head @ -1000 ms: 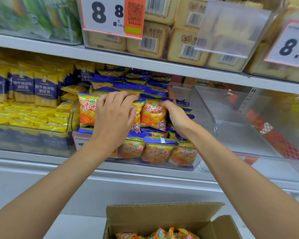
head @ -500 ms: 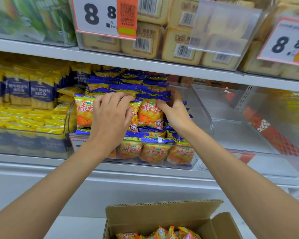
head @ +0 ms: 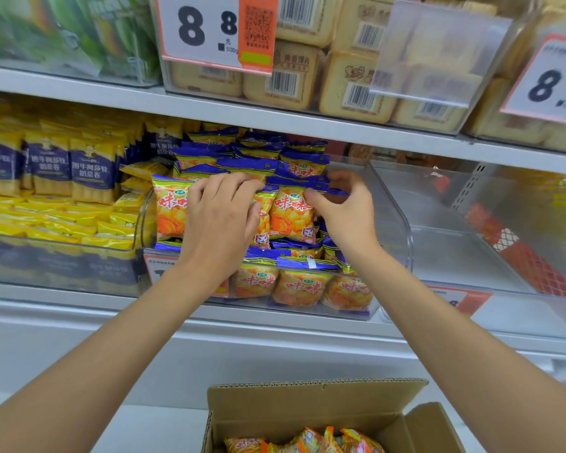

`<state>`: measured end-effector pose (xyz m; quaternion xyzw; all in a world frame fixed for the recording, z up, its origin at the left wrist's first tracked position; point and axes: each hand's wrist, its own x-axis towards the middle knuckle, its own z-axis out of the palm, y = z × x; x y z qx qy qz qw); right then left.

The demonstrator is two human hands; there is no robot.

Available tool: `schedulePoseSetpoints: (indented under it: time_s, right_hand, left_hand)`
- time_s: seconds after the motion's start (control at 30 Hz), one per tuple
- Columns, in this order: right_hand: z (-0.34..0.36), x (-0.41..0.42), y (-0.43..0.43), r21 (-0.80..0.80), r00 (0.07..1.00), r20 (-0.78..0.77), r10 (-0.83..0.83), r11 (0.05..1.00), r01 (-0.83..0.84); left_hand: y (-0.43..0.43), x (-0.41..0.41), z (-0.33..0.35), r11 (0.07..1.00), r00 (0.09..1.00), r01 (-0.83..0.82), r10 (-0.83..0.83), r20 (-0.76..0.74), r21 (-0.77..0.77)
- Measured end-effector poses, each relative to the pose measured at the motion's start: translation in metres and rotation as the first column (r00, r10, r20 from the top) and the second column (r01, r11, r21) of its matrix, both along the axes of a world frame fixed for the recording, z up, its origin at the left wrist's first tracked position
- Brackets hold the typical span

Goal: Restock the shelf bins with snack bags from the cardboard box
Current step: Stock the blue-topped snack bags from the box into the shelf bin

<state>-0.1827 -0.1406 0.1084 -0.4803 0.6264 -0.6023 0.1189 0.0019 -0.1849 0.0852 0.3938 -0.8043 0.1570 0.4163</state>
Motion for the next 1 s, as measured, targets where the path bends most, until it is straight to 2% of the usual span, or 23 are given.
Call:
schedulePoseSetpoints:
  time_s: [0.1,0.2,0.27,0.37,0.43,0.57,0.63,0.77,0.87,1.0]
  right_hand:
    - [0.000,0.003,-0.002,0.018,0.998,-0.061,0.007,1.000,-0.006]
    - [0.002,0.000,0.003,0.063,0.992,-0.085,0.094,0.994,-0.088]
    - [0.003,-0.002,0.012,0.060,0.986,-0.049,0.160,0.986,-0.157]
    - [-0.003,-0.003,0.017,0.090,0.983,-0.042,0.181,0.980,-0.176]
    - [-0.006,-0.003,0.015,0.116,0.982,-0.002,0.187,0.976,-0.186]
    - [-0.008,-0.003,0.012,0.065,0.967,0.107,0.229,0.969,-0.237]
    - [-0.009,-0.002,0.012,0.053,0.971,0.045,0.234,0.970,-0.236]
    - [-0.009,-0.002,0.012,0.089,0.953,-0.268,0.143,0.988,-0.124]
    - [-0.008,-0.002,0.012,0.102,0.946,-0.311,0.096,0.993,-0.067]
    - [-0.009,-0.001,0.016,0.135,0.945,-0.302,0.127,0.987,-0.090]
  left_hand:
    - [0.000,0.000,0.001,1.000,0.999,-0.022,0.021,0.038,0.013]
    - [-0.002,0.000,0.002,0.998,0.979,-0.059,0.059,0.193,-0.009]
    - [-0.003,-0.001,0.003,0.997,0.964,-0.071,0.074,0.253,-0.022]
    - [-0.004,-0.003,0.002,0.995,0.951,-0.090,0.096,0.294,-0.031]
    - [-0.004,-0.004,0.001,0.994,0.946,-0.100,0.106,0.307,-0.034]
    - [-0.003,-0.004,0.001,0.995,0.950,-0.097,0.099,0.295,-0.021]
    - [-0.003,-0.003,0.001,0.996,0.959,-0.086,0.086,0.271,-0.011]
    - [-0.003,-0.001,0.000,0.998,0.982,-0.061,0.058,0.182,0.008]
    - [-0.003,0.001,-0.001,0.998,0.992,-0.052,0.049,0.120,0.022]
    - [-0.003,-0.001,-0.001,0.996,0.986,-0.079,0.072,0.152,0.045]
